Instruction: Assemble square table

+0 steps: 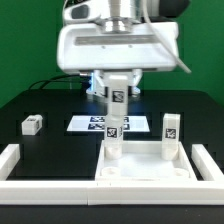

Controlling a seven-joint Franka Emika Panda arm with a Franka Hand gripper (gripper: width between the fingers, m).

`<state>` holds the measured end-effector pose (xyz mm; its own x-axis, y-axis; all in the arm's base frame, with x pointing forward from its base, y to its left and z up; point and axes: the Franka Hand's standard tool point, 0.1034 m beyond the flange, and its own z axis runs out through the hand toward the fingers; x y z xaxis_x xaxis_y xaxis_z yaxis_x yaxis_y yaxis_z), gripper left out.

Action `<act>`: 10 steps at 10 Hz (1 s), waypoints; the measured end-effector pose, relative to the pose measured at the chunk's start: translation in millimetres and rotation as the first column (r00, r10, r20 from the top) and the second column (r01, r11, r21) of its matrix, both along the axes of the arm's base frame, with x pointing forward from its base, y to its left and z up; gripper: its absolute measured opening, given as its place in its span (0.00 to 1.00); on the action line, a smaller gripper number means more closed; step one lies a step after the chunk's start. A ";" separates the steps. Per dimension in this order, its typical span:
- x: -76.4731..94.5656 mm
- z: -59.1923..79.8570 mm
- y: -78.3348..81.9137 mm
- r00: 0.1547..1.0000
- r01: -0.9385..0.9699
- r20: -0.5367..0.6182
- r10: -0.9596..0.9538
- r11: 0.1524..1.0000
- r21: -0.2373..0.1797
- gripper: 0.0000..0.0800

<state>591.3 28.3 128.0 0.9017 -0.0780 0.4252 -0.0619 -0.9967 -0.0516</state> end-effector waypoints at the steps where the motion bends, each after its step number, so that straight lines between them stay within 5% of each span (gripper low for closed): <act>1: 16.8 -7.3 16.6 1.000 0.008 0.006 -0.008 1.000 0.018 0.36; 3: 40.7 -15.3 65.5 0.998 0.066 -0.005 -0.066 0.994 0.086 0.36; 5: 38.8 -15.0 52.9 0.999 0.041 0.001 -0.041 0.998 0.057 0.36; 8: 30.3 -19.9 56.7 0.999 0.039 0.014 -0.040 0.998 0.048 0.36; 10: 25.3 -29.1 51.9 1.000 0.011 0.020 -0.011 1.000 0.005 0.36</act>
Offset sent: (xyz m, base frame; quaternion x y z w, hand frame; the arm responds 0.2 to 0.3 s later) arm 0.0000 0.0000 0.0000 0.0000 0.0000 0.0000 1.0000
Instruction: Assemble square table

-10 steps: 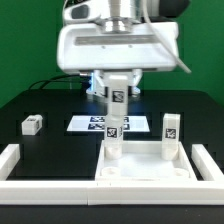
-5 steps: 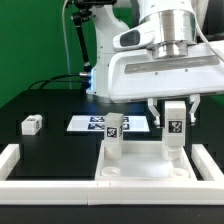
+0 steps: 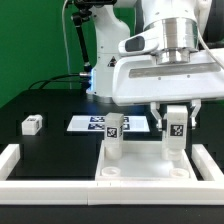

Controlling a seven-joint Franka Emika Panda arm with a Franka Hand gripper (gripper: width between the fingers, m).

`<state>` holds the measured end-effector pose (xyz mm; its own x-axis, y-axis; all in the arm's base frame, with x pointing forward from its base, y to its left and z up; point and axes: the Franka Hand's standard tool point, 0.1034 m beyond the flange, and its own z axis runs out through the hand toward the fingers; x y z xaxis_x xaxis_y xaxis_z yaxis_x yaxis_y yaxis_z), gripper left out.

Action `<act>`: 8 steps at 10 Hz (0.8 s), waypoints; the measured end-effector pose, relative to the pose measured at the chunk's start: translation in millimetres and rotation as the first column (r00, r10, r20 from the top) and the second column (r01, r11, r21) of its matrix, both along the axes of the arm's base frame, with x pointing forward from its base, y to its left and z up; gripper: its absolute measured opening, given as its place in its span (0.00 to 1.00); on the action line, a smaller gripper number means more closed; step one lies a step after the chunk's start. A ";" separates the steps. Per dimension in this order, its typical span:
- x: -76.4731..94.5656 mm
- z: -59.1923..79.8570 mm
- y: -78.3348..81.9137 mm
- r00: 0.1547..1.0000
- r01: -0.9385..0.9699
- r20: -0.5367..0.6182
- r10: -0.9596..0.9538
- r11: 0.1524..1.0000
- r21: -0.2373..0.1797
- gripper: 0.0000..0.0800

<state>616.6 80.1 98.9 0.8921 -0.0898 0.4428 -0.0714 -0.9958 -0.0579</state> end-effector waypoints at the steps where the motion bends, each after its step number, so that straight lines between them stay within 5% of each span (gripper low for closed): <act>1: -0.8 -4.7 1.4 1.000 0.000 -0.001 0.000 1.000 -0.001 0.36; 8: 6.1 -21.1 12.1 1.000 -0.007 -0.009 0.007 1.000 0.001 0.36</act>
Offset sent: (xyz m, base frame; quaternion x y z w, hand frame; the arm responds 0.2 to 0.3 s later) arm 0.0152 0.0107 -0.0037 0.0228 0.0062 0.0084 0.9997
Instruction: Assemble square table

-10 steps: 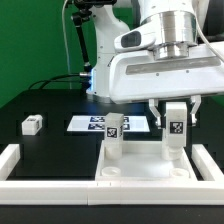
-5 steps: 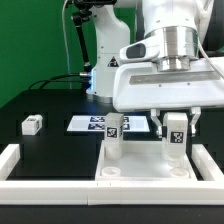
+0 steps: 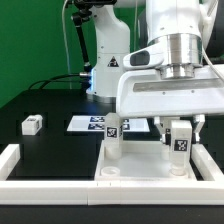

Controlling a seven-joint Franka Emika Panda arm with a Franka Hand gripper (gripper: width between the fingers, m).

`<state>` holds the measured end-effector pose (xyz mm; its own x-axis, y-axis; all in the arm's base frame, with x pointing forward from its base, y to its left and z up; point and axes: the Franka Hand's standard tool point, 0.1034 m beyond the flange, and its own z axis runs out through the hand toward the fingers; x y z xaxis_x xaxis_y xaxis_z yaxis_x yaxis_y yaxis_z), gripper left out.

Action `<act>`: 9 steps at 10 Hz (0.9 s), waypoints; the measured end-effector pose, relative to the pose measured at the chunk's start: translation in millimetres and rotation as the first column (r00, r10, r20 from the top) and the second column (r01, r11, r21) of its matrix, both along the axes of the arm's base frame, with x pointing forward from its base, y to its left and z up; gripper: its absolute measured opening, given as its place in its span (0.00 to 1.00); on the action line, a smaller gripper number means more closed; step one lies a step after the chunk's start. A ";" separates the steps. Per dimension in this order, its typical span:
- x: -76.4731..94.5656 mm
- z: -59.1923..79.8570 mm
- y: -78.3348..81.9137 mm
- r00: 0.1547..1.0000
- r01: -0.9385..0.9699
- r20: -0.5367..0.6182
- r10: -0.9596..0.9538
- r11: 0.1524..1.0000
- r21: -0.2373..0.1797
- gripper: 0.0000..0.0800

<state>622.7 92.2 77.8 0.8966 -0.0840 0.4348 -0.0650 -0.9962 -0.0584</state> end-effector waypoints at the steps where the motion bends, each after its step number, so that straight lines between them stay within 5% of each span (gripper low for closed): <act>1: -1.2 -3.2 0.8 1.000 -0.002 -0.005 0.002 1.000 -0.001 0.36; 8: 2.8 -9.2 -1.6 0.998 -0.002 0.061 0.003 1.000 -0.018 0.36; 9: 2.7 -9.3 -1.5 0.998 -0.002 0.061 0.004 1.000 -0.018 0.42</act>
Offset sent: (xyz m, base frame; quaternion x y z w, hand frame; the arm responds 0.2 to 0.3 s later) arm -0.0031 0.0067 -0.0165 0.0143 0.0118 0.0138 0.9997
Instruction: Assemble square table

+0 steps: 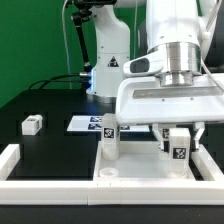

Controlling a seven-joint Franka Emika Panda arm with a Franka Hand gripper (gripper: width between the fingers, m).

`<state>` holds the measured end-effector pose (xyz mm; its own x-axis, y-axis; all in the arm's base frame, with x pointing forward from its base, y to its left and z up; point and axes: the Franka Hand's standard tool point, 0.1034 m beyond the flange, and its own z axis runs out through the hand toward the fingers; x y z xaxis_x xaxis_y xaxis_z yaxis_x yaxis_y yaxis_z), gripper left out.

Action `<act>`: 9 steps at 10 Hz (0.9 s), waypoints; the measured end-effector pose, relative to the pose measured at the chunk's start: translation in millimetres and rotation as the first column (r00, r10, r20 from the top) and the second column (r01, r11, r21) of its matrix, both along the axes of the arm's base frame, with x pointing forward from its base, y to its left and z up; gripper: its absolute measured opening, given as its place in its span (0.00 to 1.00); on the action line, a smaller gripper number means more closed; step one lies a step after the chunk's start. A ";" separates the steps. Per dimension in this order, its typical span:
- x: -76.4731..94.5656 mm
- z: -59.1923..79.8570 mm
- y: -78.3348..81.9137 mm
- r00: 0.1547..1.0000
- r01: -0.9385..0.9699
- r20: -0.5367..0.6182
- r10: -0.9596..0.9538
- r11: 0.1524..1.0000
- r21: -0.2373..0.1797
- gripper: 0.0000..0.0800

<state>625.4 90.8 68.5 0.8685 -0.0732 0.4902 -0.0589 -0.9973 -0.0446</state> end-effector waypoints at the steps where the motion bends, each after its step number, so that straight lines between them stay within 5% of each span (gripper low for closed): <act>1: 0.0 0.0 -0.1 1.000 0.000 0.000 0.000 1.000 0.000 0.60; 2: 0.0 0.0 -0.1 1.000 0.000 0.000 0.000 1.000 0.000 0.60; 3: 0.0 0.0 -0.1 1.000 -0.001 0.000 0.001 1.000 0.000 0.76; 4: 0.0 0.0 -0.1 1.000 -0.001 0.000 0.001 1.000 -0.001 0.80; 9: 0.0 0.0 -0.1 1.000 -0.002 0.000 0.002 1.000 -0.001 0.81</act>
Offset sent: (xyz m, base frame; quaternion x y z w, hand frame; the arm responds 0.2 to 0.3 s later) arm 0.0000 0.0000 0.0000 0.0000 0.0000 0.0000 1.0000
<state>625.4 90.7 68.5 0.8686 -0.0713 0.4903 -0.0573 -0.9974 -0.0436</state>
